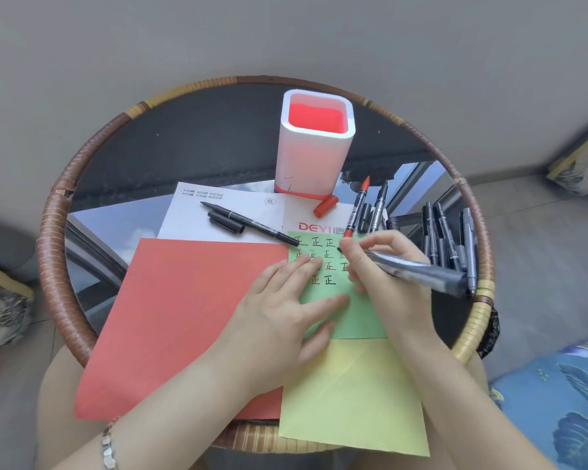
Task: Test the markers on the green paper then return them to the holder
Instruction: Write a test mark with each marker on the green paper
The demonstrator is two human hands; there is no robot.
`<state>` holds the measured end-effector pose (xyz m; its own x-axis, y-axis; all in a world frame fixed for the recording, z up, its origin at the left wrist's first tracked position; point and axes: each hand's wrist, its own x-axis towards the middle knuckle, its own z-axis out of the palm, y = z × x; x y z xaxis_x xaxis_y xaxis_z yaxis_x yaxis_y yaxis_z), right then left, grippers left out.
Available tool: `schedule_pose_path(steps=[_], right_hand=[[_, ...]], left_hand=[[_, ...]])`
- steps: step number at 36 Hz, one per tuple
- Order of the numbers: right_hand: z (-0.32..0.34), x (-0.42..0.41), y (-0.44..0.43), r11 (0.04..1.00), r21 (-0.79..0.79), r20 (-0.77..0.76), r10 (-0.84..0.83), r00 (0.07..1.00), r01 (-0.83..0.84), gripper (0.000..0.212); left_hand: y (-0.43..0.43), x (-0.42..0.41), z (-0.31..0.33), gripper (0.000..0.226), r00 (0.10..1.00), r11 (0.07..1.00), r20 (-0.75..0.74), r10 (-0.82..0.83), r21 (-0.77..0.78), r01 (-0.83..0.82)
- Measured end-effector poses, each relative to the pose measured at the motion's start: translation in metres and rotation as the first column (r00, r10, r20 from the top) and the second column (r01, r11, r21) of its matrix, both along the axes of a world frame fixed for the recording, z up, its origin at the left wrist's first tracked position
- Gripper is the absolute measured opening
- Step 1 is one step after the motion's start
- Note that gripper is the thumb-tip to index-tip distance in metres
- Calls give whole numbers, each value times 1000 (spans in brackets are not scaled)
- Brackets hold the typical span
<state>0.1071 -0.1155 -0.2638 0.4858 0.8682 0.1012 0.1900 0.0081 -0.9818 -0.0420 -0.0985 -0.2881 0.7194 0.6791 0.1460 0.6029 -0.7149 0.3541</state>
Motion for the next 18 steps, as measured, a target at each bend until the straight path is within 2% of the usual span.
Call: schedule_pose_path(steps=[3,6,10,18], right_hand=[[-9,2,1,980,-5,27,-201,979,201,35],[-18,5,1,957,-15,146,-285,947,290,39],[-23,6,2,955,0,273,-284,919,296,37],[-24,8,4,967,-28,250,-240,938,255,28]], left_hand=[[0,0,0,34,1000,1000,11,-4,-2,4],[0,1,0,34,1000,1000,20,-5,2,5],[1,1,0,34,1000,1000,24,-7,-1,7],[0,1,0,35,1000,1000,13,-2,2,2]])
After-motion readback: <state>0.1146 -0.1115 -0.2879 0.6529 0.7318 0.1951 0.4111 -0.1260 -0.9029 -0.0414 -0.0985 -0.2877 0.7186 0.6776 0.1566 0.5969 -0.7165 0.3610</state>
